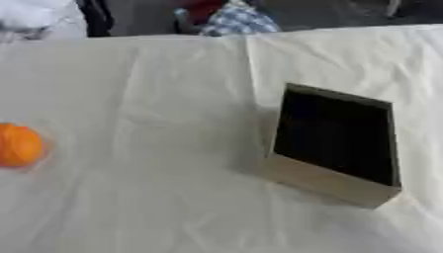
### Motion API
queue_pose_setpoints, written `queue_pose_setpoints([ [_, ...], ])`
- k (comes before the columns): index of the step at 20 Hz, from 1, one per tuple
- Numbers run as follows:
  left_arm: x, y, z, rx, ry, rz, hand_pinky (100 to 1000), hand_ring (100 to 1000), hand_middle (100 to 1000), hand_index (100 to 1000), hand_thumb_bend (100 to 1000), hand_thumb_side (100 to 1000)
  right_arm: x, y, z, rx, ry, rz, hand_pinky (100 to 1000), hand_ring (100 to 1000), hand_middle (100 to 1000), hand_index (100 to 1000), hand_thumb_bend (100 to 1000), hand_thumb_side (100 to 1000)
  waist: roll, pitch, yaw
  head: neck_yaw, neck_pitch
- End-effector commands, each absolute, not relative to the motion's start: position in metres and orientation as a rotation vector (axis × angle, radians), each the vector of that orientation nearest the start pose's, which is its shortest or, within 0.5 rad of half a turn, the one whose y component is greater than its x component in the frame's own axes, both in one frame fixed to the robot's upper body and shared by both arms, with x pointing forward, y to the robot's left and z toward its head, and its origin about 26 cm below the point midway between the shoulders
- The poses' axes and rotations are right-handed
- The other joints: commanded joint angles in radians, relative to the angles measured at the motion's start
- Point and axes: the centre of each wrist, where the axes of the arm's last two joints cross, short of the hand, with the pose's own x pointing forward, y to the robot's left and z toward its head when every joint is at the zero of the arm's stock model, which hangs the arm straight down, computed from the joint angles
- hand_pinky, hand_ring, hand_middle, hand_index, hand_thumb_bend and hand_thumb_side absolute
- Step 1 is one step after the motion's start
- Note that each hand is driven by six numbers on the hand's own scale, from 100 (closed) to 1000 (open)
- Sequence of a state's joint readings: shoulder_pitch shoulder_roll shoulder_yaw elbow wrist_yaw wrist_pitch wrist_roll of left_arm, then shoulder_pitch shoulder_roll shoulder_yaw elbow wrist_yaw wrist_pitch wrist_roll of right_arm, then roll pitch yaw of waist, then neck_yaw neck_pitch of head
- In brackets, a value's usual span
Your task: Pick up objects on the table and place them in the box.
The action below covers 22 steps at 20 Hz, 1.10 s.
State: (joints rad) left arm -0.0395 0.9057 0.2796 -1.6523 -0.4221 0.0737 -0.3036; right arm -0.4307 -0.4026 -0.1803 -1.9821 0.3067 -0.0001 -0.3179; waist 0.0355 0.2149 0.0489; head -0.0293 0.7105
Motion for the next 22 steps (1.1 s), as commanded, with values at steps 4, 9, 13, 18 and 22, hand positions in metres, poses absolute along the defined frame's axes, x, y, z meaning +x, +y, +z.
queue_pose_setpoints([
  [4,0.276,0.485,0.229,1.061,-1.158,-1.065,851,895,875,888,518,113,0.301,-0.303,0.269,-0.910,-2.489,0.093,588,686,580,775,100,806,0.004,-0.018,-0.002,0.003,0.007],
  [9,0.281,0.491,0.234,1.035,-1.069,-1.127,865,904,879,894,564,122,0.302,-0.302,0.269,-0.906,-2.491,0.096,588,686,579,775,100,805,0.007,-0.018,-0.004,0.004,0.011],
  [13,0.284,0.496,0.235,1.015,-1.028,-1.151,867,905,877,893,570,126,0.302,-0.302,0.269,-0.902,-2.494,0.100,588,686,579,774,100,805,0.007,-0.018,-0.007,0.003,0.012],
  [18,0.289,0.496,0.236,0.988,-1.007,-1.178,865,906,877,894,585,148,0.302,-0.301,0.270,-0.897,-2.498,0.101,587,686,580,775,100,805,0.008,-0.014,-0.013,0.009,0.009],
  [22,0.292,0.494,0.237,0.978,-0.999,-1.204,861,902,871,892,588,150,0.302,-0.301,0.270,-0.894,-2.497,0.100,587,686,579,775,100,806,0.008,-0.013,-0.015,0.013,0.005],
])
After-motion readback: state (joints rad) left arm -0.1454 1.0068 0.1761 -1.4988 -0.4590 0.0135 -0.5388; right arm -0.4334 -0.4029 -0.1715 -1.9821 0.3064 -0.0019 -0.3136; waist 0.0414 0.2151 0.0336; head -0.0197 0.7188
